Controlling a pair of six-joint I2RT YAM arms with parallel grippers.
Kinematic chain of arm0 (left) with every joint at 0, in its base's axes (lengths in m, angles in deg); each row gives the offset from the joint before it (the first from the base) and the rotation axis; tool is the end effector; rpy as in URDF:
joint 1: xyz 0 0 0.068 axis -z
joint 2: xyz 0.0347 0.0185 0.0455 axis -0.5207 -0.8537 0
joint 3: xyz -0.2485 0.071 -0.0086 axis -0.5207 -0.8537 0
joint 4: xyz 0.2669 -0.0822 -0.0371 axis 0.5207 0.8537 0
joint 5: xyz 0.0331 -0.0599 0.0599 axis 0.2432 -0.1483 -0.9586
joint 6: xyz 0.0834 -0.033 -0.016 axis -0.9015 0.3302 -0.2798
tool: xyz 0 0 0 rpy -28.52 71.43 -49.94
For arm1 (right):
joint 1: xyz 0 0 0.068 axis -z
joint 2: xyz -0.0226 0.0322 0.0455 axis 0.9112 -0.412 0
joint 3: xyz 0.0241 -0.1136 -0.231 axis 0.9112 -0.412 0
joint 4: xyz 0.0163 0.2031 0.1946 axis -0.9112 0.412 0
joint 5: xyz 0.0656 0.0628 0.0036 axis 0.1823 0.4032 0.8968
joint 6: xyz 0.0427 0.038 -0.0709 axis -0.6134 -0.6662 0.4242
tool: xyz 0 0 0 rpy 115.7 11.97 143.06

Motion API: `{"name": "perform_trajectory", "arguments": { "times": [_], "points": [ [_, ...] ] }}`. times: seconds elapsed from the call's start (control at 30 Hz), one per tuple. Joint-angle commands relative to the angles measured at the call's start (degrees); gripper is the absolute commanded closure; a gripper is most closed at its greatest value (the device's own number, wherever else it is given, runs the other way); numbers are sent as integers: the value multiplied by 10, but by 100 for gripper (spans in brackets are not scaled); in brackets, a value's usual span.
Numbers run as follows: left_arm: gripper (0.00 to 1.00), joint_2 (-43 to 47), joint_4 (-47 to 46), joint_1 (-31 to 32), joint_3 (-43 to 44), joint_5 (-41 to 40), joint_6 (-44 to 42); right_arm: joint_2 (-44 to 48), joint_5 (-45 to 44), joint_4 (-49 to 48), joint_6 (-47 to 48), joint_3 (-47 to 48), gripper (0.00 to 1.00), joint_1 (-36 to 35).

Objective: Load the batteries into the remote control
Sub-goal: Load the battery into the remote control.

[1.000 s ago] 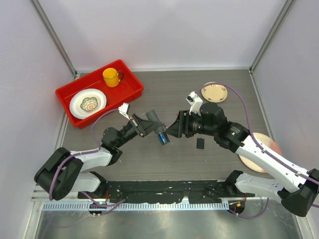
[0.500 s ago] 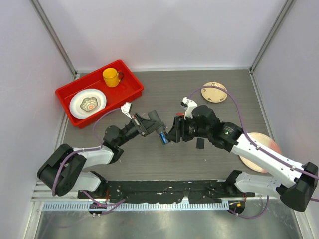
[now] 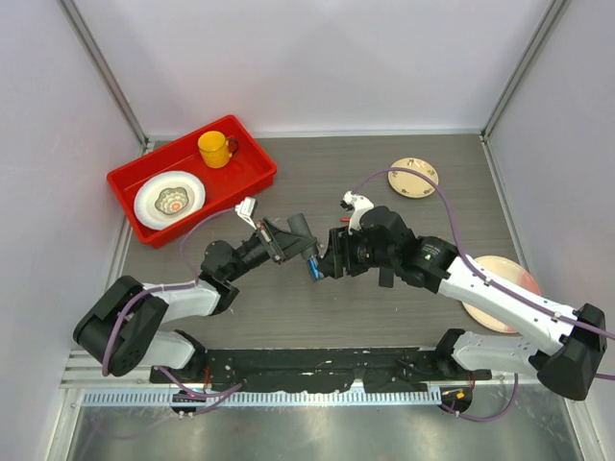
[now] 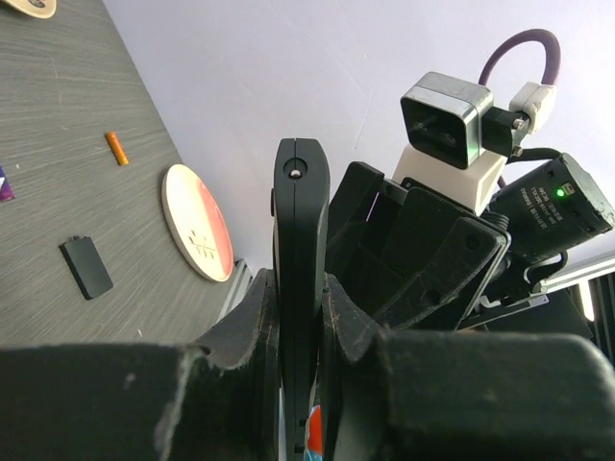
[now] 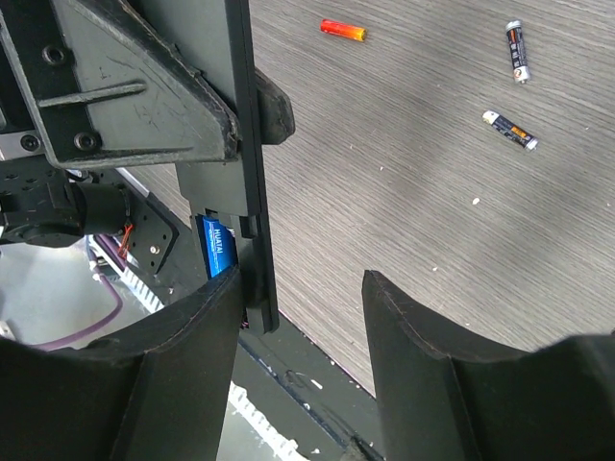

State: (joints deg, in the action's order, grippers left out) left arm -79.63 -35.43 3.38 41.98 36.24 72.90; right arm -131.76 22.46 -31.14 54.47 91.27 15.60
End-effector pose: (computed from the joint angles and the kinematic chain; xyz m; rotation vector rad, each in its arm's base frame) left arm 0.2276 -0.2007 0.1988 -0.1673 1.6381 -1.8988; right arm 0.1915 0.2419 0.2703 -0.4626 2.2904 0.8667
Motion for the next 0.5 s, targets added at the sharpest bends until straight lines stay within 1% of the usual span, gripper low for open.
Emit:
{"name": "perform_trajectory", "arguments": {
  "times": [0.0, 0.47],
  "points": [
    [100, 5, -161, 3, 28, 5, 7, -18, -11, -18, 1, 17, 42, -14],
    [100, 12, -161, 5, 24, 5, 5, -20, -28, -5, 3, 24, 41, -21]
  ]
}}
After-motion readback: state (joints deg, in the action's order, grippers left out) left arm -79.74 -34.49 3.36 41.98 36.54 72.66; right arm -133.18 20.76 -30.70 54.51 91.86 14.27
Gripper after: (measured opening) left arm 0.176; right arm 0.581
